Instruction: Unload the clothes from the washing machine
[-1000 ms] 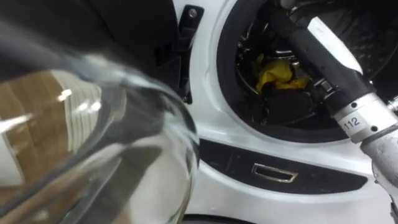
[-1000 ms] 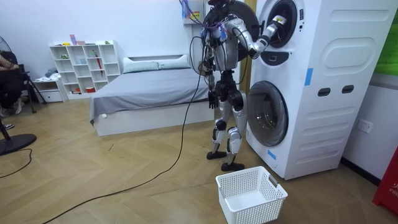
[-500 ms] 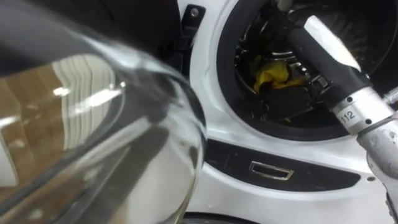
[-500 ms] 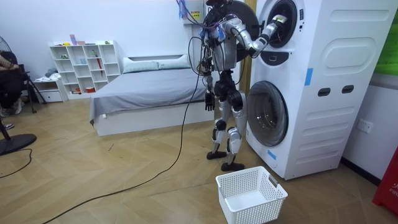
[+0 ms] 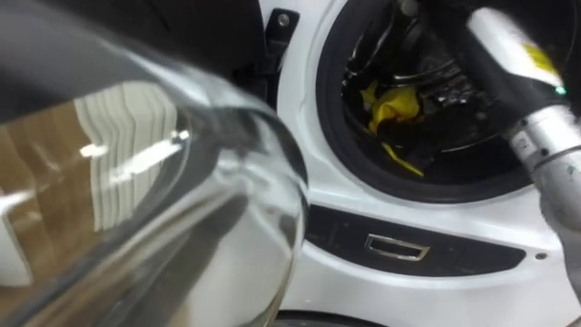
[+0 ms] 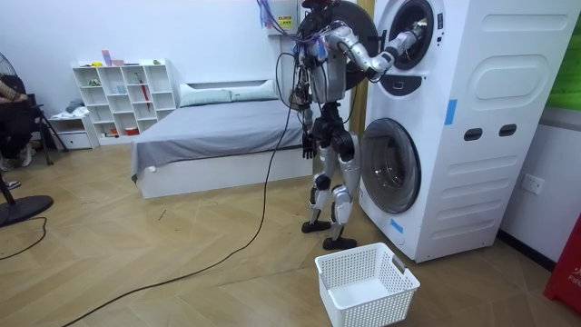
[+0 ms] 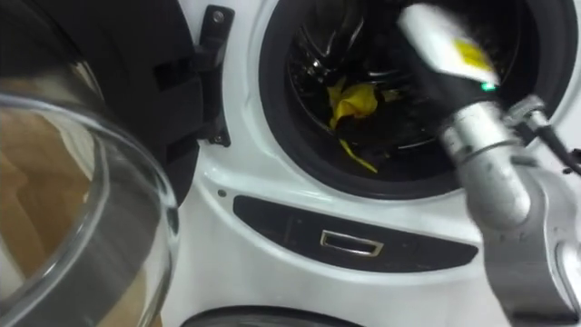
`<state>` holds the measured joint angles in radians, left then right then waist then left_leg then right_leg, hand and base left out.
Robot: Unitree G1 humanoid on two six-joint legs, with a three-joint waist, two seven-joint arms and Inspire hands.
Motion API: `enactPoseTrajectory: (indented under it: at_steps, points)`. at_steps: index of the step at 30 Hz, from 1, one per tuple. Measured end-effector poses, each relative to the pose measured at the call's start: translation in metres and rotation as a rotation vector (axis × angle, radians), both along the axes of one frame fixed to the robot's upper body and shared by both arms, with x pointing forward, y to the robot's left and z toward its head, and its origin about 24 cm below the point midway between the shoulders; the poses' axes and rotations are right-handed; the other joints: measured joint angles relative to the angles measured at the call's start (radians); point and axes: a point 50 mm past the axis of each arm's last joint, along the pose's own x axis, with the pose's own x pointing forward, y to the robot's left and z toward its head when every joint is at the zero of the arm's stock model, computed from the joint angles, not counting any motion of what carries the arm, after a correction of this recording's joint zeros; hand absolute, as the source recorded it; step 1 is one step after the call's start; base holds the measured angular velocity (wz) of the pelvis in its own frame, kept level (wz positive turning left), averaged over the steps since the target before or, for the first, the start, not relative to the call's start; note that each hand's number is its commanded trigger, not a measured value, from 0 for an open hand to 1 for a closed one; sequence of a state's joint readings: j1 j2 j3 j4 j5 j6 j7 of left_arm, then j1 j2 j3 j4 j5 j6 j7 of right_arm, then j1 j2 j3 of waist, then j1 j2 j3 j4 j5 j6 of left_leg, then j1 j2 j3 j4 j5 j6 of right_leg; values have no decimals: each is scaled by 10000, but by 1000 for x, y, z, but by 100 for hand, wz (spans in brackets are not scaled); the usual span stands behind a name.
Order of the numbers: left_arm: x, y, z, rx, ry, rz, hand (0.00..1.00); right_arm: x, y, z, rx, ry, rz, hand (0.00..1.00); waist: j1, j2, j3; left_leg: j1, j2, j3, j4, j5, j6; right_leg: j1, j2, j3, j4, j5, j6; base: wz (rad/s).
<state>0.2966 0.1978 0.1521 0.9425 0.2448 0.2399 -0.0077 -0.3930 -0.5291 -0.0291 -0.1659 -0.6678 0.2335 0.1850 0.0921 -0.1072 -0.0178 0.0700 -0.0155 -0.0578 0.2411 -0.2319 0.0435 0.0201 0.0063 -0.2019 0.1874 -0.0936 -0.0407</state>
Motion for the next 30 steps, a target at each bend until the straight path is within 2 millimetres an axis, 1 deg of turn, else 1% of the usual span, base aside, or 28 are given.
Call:
enactPoseTrajectory:
  at_steps: [1, 3, 4, 6, 7, 9, 14, 19, 25, 30]
  points:
    - [0, 1, 0, 32, -5, -7, 0, 0, -1, 0, -49, 28, -130, 0, 40, -2, -30, 43, -5, 0, -55, 8, 8, 20, 2, -5, -1, -14, -4, 0]
    - [0, 4, 1, 134, -14, -2, 0, 0, -2, 0, -201, 7, -287, 0, 173, -31, -23, 184, -4, -3, -146, 8, 7, 126, 24, -33, -18, -66, -14, 2]
    - [0, 4, 1, 145, -8, -6, 0, 0, -2, 0, -224, 11, -345, 0, 191, -48, -9, 233, 3, 0, -186, 9, 4, 163, 32, -34, -23, -80, -18, 0]
    - [0, 5, 2, 166, -7, -31, 0, 1, -5, -1, -269, 96, -565, 0, 213, -143, 72, 378, 21, -3, -221, 1, -8, 306, 58, -40, -28, -144, -25, 0]
    - [-1, 5, 2, 160, 18, -25, 0, 1, -5, -2, -270, 135, -624, 0, 215, -164, 83, 400, 24, -4, -227, -5, -15, 322, 56, -40, -24, -157, -26, 0]
    - [-1, 5, 2, 116, 21, -29, 0, 1, -7, -2, -401, 258, -790, 0, 216, -249, 142, 428, 28, -4, -271, -9, -21, 329, 60, -35, -22, -166, -29, 0]
    - [0, 5, 2, 94, -3, -27, 0, 1, -7, -4, -682, 621, -878, 0, 226, -332, 193, 438, 24, 13, -270, -9, -20, 328, 108, -10, -20, -166, -28, 0]
    - [4, 5, 2, 32, -75, -63, 0, 1, -10, -4, -861, 970, -1000, 0, 260, -352, 204, 436, 21, 13, -269, -10, -18, 316, 115, 12, -19, -165, -28, 0]
    - [13, 5, 2, 26, -321, -150, 0, 2, -9, -8, -905, 1657, -845, 0, 268, -354, 205, 435, 24, 24, -273, -9, -18, 305, 112, 31, -5, -165, -30, 0]
    - [15, 5, 2, 82, -337, -272, 0, 3, -8, -8, -885, 2135, -594, 0, 410, -371, 212, 440, 25, 26, -287, -9, -17, 310, 119, 33, -21, -164, -31, 0]
